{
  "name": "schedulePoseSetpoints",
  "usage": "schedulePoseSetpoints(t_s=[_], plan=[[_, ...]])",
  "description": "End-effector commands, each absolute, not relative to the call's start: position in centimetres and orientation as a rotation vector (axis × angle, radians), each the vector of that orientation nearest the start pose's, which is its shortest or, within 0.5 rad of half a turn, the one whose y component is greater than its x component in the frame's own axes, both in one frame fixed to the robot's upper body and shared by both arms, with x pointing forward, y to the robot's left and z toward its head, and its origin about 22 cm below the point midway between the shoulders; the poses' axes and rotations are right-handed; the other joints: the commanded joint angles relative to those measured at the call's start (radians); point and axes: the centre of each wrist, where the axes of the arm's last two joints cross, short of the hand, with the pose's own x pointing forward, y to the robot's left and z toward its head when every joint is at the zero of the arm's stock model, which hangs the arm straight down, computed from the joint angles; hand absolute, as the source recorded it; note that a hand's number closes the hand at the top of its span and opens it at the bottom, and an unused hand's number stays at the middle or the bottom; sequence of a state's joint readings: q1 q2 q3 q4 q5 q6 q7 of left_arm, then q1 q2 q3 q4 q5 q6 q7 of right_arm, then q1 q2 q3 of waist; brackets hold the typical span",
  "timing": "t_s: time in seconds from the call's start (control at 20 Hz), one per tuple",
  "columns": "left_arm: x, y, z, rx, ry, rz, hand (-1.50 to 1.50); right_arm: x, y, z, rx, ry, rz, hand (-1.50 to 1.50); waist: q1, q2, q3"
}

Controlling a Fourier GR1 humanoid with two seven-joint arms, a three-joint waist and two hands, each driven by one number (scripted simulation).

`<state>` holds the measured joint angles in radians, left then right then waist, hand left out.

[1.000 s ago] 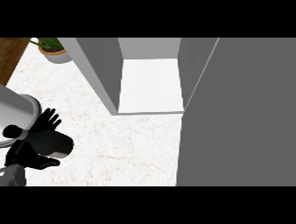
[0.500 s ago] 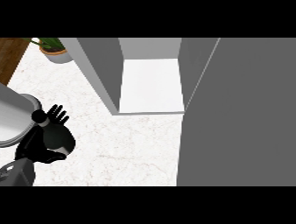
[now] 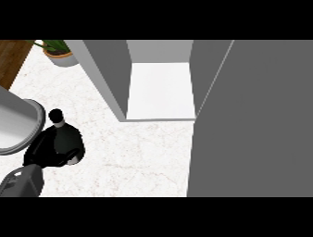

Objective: Pick up the wine, place it into the cabinet and close the cabinet

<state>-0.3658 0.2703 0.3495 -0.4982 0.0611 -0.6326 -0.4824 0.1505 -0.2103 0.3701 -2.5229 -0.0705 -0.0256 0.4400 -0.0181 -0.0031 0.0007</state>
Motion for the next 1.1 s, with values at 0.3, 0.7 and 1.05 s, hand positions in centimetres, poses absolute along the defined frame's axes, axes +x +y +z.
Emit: schedulePoseSetpoints(t_s=[0.3,0.7,1.05], plan=[[27.0,32.8,-11.9,-0.414,-1.558,-0.003,1.50,8.4,-21.0,21.3,0.354,-1.949,0.326,-1.50,-0.001,0.003,-0.002],[21.7,29.5,-14.3,-0.169,-1.773,0.370,1.50,8.1,-20.7,20.6,0.347,-1.903,0.303,-1.50,0.017,-0.010,0.001],[22.9,26.1,-9.0,-0.280,-1.811,0.289,1.50,9.5,-21.1,19.8,0.330,-1.912,0.289,-1.50,0.024,-0.007,0.002]])
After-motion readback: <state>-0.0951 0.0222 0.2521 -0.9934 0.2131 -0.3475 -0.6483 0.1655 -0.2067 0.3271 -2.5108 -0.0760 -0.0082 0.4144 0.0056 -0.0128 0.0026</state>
